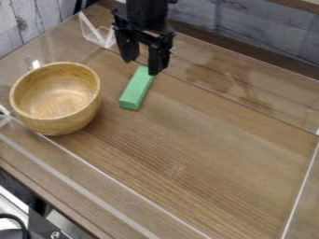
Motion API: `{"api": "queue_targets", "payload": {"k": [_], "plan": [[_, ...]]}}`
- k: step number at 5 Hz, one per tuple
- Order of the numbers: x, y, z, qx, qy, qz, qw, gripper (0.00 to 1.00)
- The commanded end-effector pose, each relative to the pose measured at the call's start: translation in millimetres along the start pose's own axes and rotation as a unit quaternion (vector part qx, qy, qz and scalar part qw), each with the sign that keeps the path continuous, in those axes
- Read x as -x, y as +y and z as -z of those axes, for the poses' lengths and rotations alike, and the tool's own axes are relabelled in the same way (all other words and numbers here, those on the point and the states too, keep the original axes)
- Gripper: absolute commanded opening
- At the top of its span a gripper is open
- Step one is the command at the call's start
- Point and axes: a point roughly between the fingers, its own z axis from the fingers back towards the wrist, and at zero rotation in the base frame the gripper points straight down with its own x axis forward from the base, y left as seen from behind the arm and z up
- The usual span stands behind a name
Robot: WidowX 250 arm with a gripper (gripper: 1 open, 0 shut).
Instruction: Put green object into wooden bowl
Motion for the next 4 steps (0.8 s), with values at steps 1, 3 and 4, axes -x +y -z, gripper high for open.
{"api": "queue_targets", "payload": {"k": [1, 3, 4], "plan": [[-10.0, 3, -3.8, -0.008, -0.032, 0.004, 0.9995, 1.00], [-17.8, 35, 8.9, -0.007, -0.058, -0.016, 0.9982, 1.00], [-22.9, 38, 14.9, -0.009, -0.069, -0.046, 0.9966, 1.00]]}}
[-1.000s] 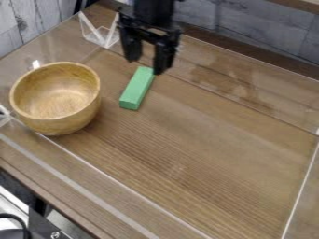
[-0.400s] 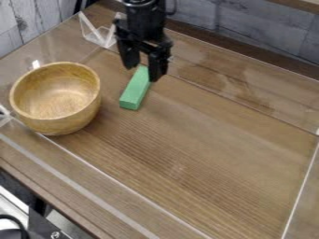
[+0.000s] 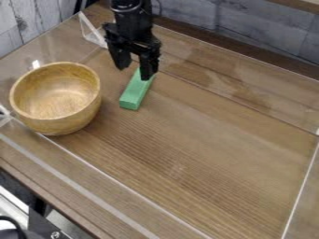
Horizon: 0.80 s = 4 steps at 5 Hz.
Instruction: Put green object into wooden bowl
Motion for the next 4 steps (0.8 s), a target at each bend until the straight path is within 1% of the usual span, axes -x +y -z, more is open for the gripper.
{"api": "queue_targets", "payload": {"k": [1, 2, 3, 4], "plan": [[-17.9, 5, -10.5, -0.011, -0.041, -0.017, 0.9990, 1.00], [-17.2, -4, -5.4, -0.011, -0.048, -0.015, 0.9987, 1.00], [-17.0, -11, 0.3, -0.013, -0.051, -0.012, 0.9986, 1.00], [-27.4, -12, -4.5, -0.016, -0.052, -0.018, 0.9984, 1.00]]}}
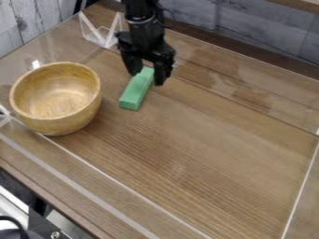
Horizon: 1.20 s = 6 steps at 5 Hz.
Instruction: Put green object into wooden bowl
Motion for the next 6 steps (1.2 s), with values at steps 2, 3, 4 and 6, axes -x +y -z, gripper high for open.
{"api": "queue_targets", "payload": {"k": [2, 3, 4, 6], "plan": [[-20.9, 7, -17.1, -0.012, -0.036, 0.000, 0.9993, 1.00], [-20.0, 9, -13.5, -0.012, -0.038, 0.010, 0.9992, 1.00], [-10.6, 21, -9.7, -0.017, -0.039, -0.005, 0.9991, 1.00], [2.8, 32, -8.8, -0.018, -0.039, -0.032, 0.9986, 1.00]]}}
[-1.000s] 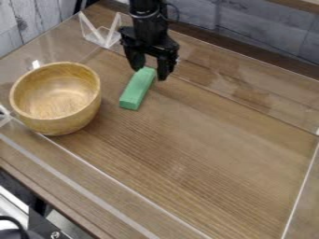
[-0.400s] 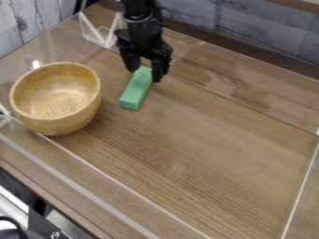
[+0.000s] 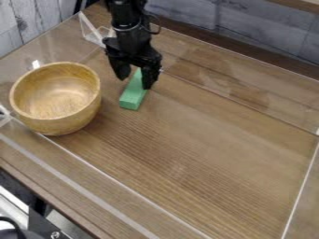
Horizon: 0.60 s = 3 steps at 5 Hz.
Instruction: Put green object into wooden bowl
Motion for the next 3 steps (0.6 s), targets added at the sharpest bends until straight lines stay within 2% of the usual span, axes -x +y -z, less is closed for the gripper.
{"api": "queue_targets", "payload": {"k": [1, 3], "plan": [[-15.6, 2, -26.0, -0.007, -0.037, -0.015, 0.9992, 1.00], [-9.4, -5, -14.0, -0.013, -0.015, -0.010, 0.9998, 1.00]]}}
